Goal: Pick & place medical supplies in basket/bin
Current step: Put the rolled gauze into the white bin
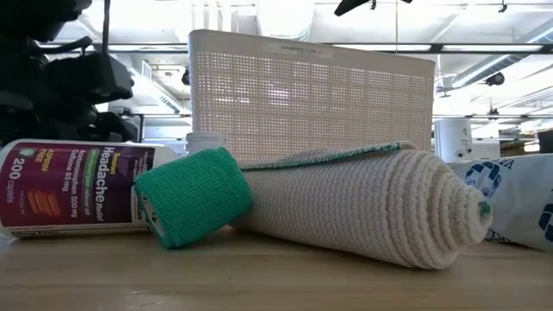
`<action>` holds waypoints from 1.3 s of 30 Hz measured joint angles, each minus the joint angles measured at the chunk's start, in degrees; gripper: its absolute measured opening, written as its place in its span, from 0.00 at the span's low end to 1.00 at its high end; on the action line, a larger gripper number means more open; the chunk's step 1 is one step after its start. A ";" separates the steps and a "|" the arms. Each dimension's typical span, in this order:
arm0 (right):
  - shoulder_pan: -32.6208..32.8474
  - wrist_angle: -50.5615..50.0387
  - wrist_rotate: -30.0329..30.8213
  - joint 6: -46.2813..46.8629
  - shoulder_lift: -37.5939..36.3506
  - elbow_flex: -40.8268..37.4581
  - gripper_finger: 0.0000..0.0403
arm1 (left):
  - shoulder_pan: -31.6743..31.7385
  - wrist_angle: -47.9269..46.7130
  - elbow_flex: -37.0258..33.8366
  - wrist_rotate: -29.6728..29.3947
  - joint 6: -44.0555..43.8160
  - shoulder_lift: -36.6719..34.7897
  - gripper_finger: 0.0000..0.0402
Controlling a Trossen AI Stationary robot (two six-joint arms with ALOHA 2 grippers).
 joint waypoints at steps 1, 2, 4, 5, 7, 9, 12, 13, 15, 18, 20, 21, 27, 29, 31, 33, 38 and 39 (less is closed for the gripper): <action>0.00 0.02 0.08 0.01 0.00 0.00 0.72 | 0.11 0.00 0.14 0.02 -0.01 0.60 0.39; 0.00 0.10 0.25 0.05 0.00 0.01 0.72 | 0.18 -0.05 0.23 0.00 -0.01 1.09 0.37; 0.00 0.19 0.69 0.24 0.00 0.00 0.72 | 0.22 -0.04 0.42 0.02 -0.01 2.23 0.33; 0.00 0.28 0.75 0.25 0.00 0.00 0.72 | 0.22 -0.04 0.46 0.44 -0.31 2.71 0.32; 0.00 0.29 0.89 0.26 0.00 0.00 0.72 | 0.22 -0.75 0.76 1.92 -2.30 2.97 0.28; 0.00 0.29 0.91 0.30 0.02 0.00 0.72 | 0.21 -3.50 2.11 3.31 -5.35 2.70 0.25; 0.00 0.31 1.37 0.52 0.02 0.00 0.72 | 0.05 -12.84 5.88 4.33 -9.40 1.20 0.18; 0.00 0.31 1.47 0.38 0.02 0.00 0.72 | 0.05 -15.94 7.66 4.78 -10.43 0.57 0.16; 0.00 0.32 1.90 -0.24 0.02 0.00 0.72 | -0.31 -22.92 11.78 5.16 -12.22 -0.82 0.12; 0.00 0.33 3.38 -1.04 0.02 0.00 0.71 | -1.26 -30.26 19.80 4.83 -12.69 -2.89 0.09; 0.05 0.29 4.76 -1.64 -0.04 0.07 0.71 | -2.07 -32.91 25.85 3.31 -12.59 -4.46 0.10; 0.21 0.27 5.61 -1.96 -0.14 0.30 0.71 | -2.43 -33.97 28.86 2.00 -12.31 -4.99 0.10; 1.60 -0.09 11.73 -6.54 -1.97 3.63 0.71 | -3.11 -32.81 44.03 -10.76 -3.79 -5.59 0.11; 2.16 -0.25 12.84 -8.03 -2.68 4.63 0.71 | -1.89 -29.74 47.22 -13.90 3.54 -4.89 0.11; 2.74 -0.28 13.95 -8.99 -3.16 5.74 0.71 | 1.30 -27.95 49.36 -15.20 10.74 -3.69 0.11; 3.65 -0.85 15.16 -9.47 -3.61 6.75 0.71 | 6.46 -27.94 50.74 -14.63 14.74 -1.83 0.11; 7.09 -3.49 17.76 -8.80 -3.96 9.33 0.71 | 23.18 -27.77 51.77 -7.21 19.36 2.54 0.13; 7.91 -4.13 17.85 -8.12 -3.96 9.59 0.71 | 25.95 -27.74 51.95 -7.26 19.37 3.34 0.14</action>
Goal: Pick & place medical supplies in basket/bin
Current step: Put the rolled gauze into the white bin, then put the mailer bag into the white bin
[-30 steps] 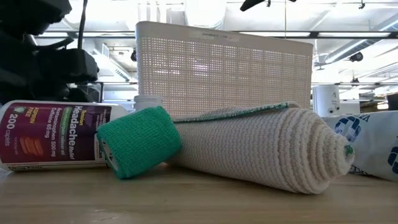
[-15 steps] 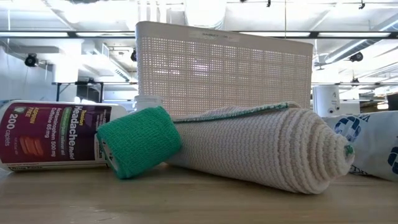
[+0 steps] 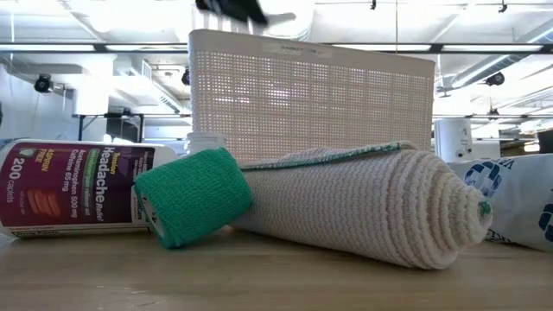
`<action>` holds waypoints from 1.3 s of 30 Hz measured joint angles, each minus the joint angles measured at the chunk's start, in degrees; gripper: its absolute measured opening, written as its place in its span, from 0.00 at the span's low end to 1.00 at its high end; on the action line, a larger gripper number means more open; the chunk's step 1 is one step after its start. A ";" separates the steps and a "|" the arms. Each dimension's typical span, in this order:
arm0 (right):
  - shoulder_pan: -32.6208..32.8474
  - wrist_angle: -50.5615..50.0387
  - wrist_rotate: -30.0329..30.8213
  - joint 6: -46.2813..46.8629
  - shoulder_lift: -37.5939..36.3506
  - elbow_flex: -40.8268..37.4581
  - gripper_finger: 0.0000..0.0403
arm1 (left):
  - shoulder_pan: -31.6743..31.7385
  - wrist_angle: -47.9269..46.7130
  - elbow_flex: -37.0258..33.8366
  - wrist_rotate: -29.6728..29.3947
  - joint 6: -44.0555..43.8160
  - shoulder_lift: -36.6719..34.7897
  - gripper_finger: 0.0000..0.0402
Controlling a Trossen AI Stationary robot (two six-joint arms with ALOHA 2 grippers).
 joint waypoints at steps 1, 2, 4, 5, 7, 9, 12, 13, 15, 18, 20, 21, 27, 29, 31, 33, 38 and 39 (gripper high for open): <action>0.77 -0.70 0.00 0.98 0.00 0.27 0.71 | 2.76 -0.01 0.18 -0.06 0.02 0.63 0.16; 1.61 -1.26 0.05 2.24 0.00 0.44 0.71 | 5.50 -0.18 0.55 0.07 -0.04 1.25 0.19; 3.23 -2.61 0.13 5.07 0.00 0.58 0.71 | 9.45 -0.14 1.76 2.34 -0.40 2.49 0.25; 3.94 -3.44 0.13 6.39 0.00 0.58 0.71 | 10.73 -0.27 2.41 3.32 -0.90 2.92 0.29; 5.09 -5.74 0.20 9.85 0.07 0.58 0.71 | 12.00 -1.66 4.12 4.00 -1.44 3.91 0.38; 5.83 -8.35 0.28 13.75 0.13 0.47 0.71 | 12.05 -3.70 6.06 4.09 -1.55 4.61 0.47; 6.62 -11.50 0.40 17.71 0.17 0.25 0.71 | 10.66 -6.86 8.62 4.07 -1.56 4.76 0.61; 6.73 -11.86 0.39 18.29 0.17 0.16 0.71 | 10.03 -8.70 9.52 4.13 -1.57 4.64 0.66; 6.86 -12.46 0.33 18.70 0.17 0.16 0.71 | 7.94 -14.57 11.77 4.31 -2.25 4.62 0.72; 6.86 -14.21 -1.75 18.74 0.17 0.14 0.71 | 2.65 -24.47 15.34 4.76 -5.43 4.43 0.76; 6.80 -18.37 -5.38 22.26 0.17 0.03 0.71 | -2.24 -29.69 16.78 4.96 -8.82 4.19 0.77; 6.45 -21.67 -7.86 25.75 0.20 -0.07 0.71 | -5.01 -31.40 17.00 4.98 -10.85 4.01 0.77; 6.94 -33.59 -25.75 40.24 0.17 -5.29 0.71 | -20.43 -33.57 13.81 2.75 -24.95 3.39 0.77; 7.92 -31.12 -31.69 41.79 0.22 -8.09 0.71 | -24.50 -33.32 11.72 2.07 -30.18 3.37 0.77; 8.50 -26.40 -37.86 43.84 0.22 -11.58 0.71 | -27.17 -33.24 9.14 2.05 -35.22 3.37 0.77; 8.93 -20.02 -42.54 46.58 0.22 -15.97 0.71 | -28.67 -33.31 6.11 2.02 -39.92 3.39 0.77; 9.83 -1.86 -46.53 51.05 0.09 -27.33 0.71 | -29.14 -33.20 -0.55 5.78 -49.94 3.11 0.77; 10.22 1.39 -46.83 51.81 0.09 -29.49 0.71 | -29.14 -32.76 -1.40 6.88 -50.63 3.05 0.77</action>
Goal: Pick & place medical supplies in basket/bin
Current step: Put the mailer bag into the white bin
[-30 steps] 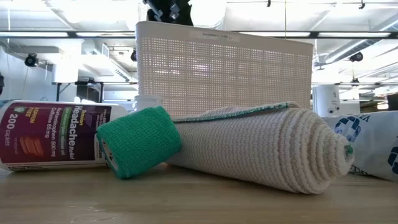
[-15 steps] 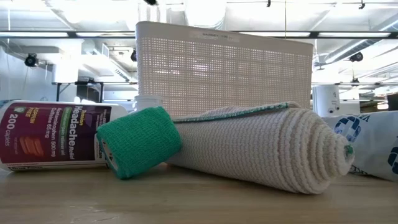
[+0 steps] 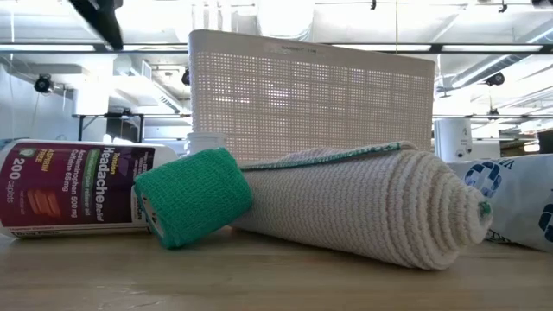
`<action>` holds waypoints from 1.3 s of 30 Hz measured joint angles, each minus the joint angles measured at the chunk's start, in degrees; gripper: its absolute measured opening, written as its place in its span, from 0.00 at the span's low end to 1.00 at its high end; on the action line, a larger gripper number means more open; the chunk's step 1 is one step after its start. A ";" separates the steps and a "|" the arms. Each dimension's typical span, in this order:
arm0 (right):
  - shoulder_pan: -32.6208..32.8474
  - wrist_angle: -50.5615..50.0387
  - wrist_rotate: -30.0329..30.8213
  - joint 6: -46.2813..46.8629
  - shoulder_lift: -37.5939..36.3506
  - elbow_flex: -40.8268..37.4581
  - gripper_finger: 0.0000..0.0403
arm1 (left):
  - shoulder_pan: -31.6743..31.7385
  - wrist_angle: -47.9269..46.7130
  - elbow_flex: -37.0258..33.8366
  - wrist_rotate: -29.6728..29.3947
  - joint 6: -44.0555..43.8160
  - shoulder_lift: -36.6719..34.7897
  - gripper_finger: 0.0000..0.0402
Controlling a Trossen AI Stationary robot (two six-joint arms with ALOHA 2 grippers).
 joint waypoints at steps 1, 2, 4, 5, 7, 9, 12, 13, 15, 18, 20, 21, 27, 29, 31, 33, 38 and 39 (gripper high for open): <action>0.46 2.95 -0.07 0.99 0.00 -2.02 0.71 | -0.01 0.92 -0.63 0.98 -0.43 -0.05 0.77; 0.92 5.51 -0.10 2.23 0.00 -3.84 0.71 | -0.10 2.15 -1.11 1.91 -0.52 -0.05 0.77; 2.24 8.74 -0.01 5.06 0.00 -7.20 0.71 | -0.69 5.06 -1.69 3.72 -0.51 -0.05 0.77; 3.02 9.26 0.04 6.79 0.00 -8.73 0.71 | -0.96 6.94 -1.80 4.35 -0.25 -0.05 0.77; 4.58 9.47 0.54 9.87 0.00 -11.40 0.71 | -1.55 10.69 -1.92 4.74 0.96 -0.20 0.77; 5.88 10.35 2.29 13.00 -0.20 -13.90 0.71 | -1.67 12.91 -1.61 4.83 2.12 -0.20 0.77; 6.64 14.87 6.41 14.59 -0.99 -17.81 0.71 | -1.49 15.49 -1.35 4.70 2.47 -0.29 0.77; 6.63 17.13 7.79 14.61 -1.25 -19.11 0.71 | -1.44 16.07 -1.35 4.68 2.65 -0.29 0.77; 6.59 21.23 10.79 14.39 -1.49 -21.82 0.71 | -1.12 18.02 -1.58 4.75 2.76 -0.29 0.77; 6.48 25.90 13.89 13.80 -1.49 -25.54 0.71 | 0.12 22.39 -3.40 6.20 3.00 -0.33 0.77; 6.48 26.45 14.21 14.84 -1.30 -27.52 0.71 | 1.97 26.88 -5.54 7.07 3.21 -0.27 0.77; 6.48 26.55 14.42 15.41 -1.18 -28.37 0.71 | 3.16 29.63 -6.93 7.21 3.20 -0.27 0.77; 6.52 28.97 16.59 13.71 -2.04 -30.83 0.71 | 8.84 50.32 -13.60 9.01 2.93 0.11 0.77; 6.51 28.99 17.62 11.49 -2.19 -31.19 0.72 | 9.78 55.41 -14.83 9.25 0.76 0.89 0.77; 6.55 28.99 19.67 10.46 -2.45 -31.73 0.71 | 10.35 58.44 -15.49 9.65 -1.74 2.87 0.77; 6.48 30.57 21.17 9.68 -3.29 -32.71 0.71 | 10.49 59.86 -15.00 10.61 -3.13 5.86 0.77; 6.51 41.14 22.57 6.82 -5.27 -36.62 0.71 | 9.60 59.82 -7.56 15.21 -3.91 17.24 0.77; 6.53 43.80 22.56 6.55 -5.27 -37.81 0.71 | 9.51 59.74 -5.31 15.42 -3.91 19.95 0.77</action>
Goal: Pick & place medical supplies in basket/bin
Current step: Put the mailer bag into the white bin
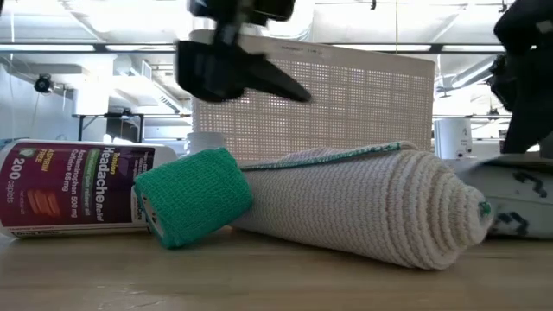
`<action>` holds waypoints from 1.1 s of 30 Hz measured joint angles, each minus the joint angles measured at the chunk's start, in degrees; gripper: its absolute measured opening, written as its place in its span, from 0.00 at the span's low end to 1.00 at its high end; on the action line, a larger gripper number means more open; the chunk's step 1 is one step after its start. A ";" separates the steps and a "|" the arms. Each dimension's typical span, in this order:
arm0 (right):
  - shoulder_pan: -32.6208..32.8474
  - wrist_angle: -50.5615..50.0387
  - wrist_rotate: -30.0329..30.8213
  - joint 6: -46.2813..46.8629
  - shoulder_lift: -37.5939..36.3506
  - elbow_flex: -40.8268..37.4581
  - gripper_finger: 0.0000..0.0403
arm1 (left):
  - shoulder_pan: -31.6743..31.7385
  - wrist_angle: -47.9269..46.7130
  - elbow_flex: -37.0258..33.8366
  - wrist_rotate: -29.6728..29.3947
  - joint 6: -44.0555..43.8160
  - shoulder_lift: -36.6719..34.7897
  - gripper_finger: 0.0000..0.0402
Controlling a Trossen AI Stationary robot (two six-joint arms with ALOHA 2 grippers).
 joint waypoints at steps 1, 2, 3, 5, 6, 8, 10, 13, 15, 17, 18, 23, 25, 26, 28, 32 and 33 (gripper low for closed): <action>-0.04 3.10 0.05 -0.43 0.00 -1.33 0.71 | -0.02 -0.46 2.22 0.18 0.03 2.47 0.77; -0.04 6.49 0.18 -0.72 0.02 -2.55 0.71 | 0.00 -1.81 4.62 0.24 0.43 4.69 0.77; -0.04 9.65 0.64 -0.96 0.10 -3.62 0.71 | 0.11 -3.45 7.29 0.12 1.10 7.14 0.77; 0.29 12.52 3.03 -0.72 0.20 -5.31 0.71 | 0.28 -7.52 13.10 -0.18 2.97 11.19 0.77; 0.62 12.54 4.57 0.25 0.27 -5.81 0.71 | 0.33 -10.54 16.05 -0.29 4.06 12.97 0.77; 1.55 12.32 8.03 2.82 0.05 -6.66 0.71 | 0.30 -16.91 22.82 -0.51 6.96 16.29 0.77; 2.33 12.01 10.50 6.41 -0.09 -6.93 0.71 | 0.24 -24.37 29.17 -2.01 9.71 18.96 0.77; 3.11 9.10 11.79 12.17 0.18 -7.14 0.71 | 0.14 -34.00 37.61 -6.83 12.45 22.42 0.77; 3.09 8.48 11.78 14.81 0.80 -7.12 0.71 | 0.41 -38.30 41.59 -8.48 14.60 24.31 0.77; 2.56 7.74 11.83 16.42 1.65 -7.25 0.71 | 0.90 -39.06 43.64 -8.70 16.22 25.76 0.77; 2.23 8.00 11.81 17.02 2.41 -7.33 0.71 | 1.08 -39.36 43.86 -8.68 16.46 26.24 0.77; 0.67 9.14 12.65 17.03 4.72 -6.80 0.71 | 1.88 -41.34 41.41 -8.61 16.40 27.11 0.77; 0.22 9.38 13.39 16.20 5.27 -6.53 0.71 | 1.90 -40.91 39.19 -8.59 16.17 26.97 0.77; -0.05 9.43 13.94 15.70 5.52 -6.41 0.71 | 1.88 -40.99 38.10 -8.10 16.15 26.97 0.77; -0.83 9.49 14.49 15.27 5.68 -6.33 0.71 | 1.86 -39.69 36.17 -6.63 16.13 26.94 0.77; -3.57 9.94 15.50 12.80 5.81 -6.40 0.71 | 1.86 -35.54 32.39 -3.69 15.98 26.67 0.77; -4.31 11.02 15.52 11.37 5.79 -6.40 0.71 | 1.85 -34.68 31.62 -3.66 15.72 26.55 0.77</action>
